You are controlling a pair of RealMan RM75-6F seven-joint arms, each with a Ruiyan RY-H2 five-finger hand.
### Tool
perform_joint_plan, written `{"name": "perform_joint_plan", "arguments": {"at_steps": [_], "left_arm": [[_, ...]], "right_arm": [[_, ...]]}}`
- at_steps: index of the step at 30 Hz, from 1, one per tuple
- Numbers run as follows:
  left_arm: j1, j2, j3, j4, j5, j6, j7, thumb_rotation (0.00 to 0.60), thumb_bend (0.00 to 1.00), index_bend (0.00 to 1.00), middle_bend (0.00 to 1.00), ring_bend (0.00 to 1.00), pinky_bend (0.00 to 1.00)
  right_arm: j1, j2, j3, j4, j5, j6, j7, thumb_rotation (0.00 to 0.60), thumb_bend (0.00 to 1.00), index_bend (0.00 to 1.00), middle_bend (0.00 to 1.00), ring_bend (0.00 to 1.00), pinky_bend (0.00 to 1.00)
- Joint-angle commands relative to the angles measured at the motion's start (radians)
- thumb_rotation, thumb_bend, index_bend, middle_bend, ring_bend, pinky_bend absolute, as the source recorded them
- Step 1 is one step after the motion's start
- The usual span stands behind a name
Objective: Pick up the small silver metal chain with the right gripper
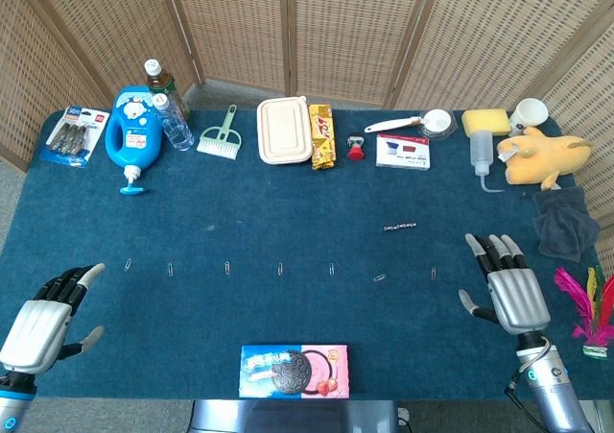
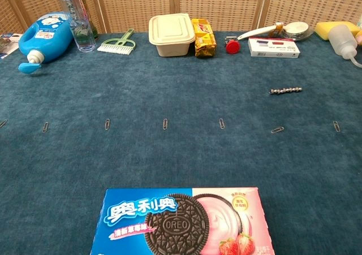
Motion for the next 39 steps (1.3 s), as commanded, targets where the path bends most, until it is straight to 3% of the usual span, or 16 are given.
{"name": "perform_joint_plan", "arguments": {"at_steps": [1, 9, 19, 22, 24, 27, 32, 39], "left_arm": [[-0.002, -0.004, 0.002, 0.002, -0.006, -0.008, 0.000, 0.600, 0.42, 0.07, 0.15, 0.13, 0.18], [-0.002, -0.001, -0.008, 0.005, -0.004, 0.011, -0.008, 0.600, 0.42, 0.07, 0.15, 0.13, 0.18], [-0.023, 0.037, -0.032, -0.015, 0.002, 0.018, -0.055, 0.600, 0.42, 0.07, 0.15, 0.13, 0.18], [-0.031, 0.043, -0.038, -0.023, 0.004, 0.014, -0.056, 0.600, 0.42, 0.07, 0.15, 0.13, 0.18], [-0.036, 0.046, -0.041, -0.030, 0.005, 0.012, -0.059, 0.600, 0.42, 0.07, 0.15, 0.13, 0.18], [-0.045, 0.052, -0.048, -0.038, 0.003, 0.007, -0.060, 0.600, 0.42, 0.07, 0.15, 0.13, 0.18], [-0.055, 0.061, -0.057, -0.049, -0.004, 0.000, -0.049, 0.600, 0.42, 0.07, 0.15, 0.13, 0.18], [-0.067, 0.069, -0.064, -0.060, -0.005, -0.008, -0.027, 0.600, 0.42, 0.07, 0.15, 0.12, 0.18]], "right_arm": [[0.002, 0.002, 0.001, -0.004, 0.005, -0.006, -0.005, 0.422, 0.38, 0.00, 0.14, 0.08, 0.09], [0.005, 0.013, -0.002, -0.029, -0.005, -0.018, 0.036, 0.422, 0.37, 0.00, 0.14, 0.08, 0.09], [0.089, 0.056, 0.022, -0.080, -0.068, -0.111, 0.312, 0.421, 0.37, 0.00, 0.17, 0.09, 0.10], [0.133, 0.055, 0.041, -0.074, -0.077, -0.156, 0.413, 0.420, 0.38, 0.03, 0.33, 0.28, 0.27], [0.165, 0.054, 0.056, -0.061, -0.079, -0.189, 0.464, 0.421, 0.38, 0.10, 0.46, 0.53, 0.51], [0.215, 0.051, 0.070, -0.033, -0.074, -0.256, 0.527, 0.422, 0.38, 0.20, 0.59, 0.76, 0.70], [0.287, 0.033, 0.090, 0.045, -0.053, -0.345, 0.555, 0.415, 0.36, 0.21, 0.71, 0.88, 0.77], [0.344, -0.059, 0.129, 0.206, 0.040, -0.400, 0.404, 0.431, 0.36, 0.36, 0.82, 0.94, 0.82]]}}
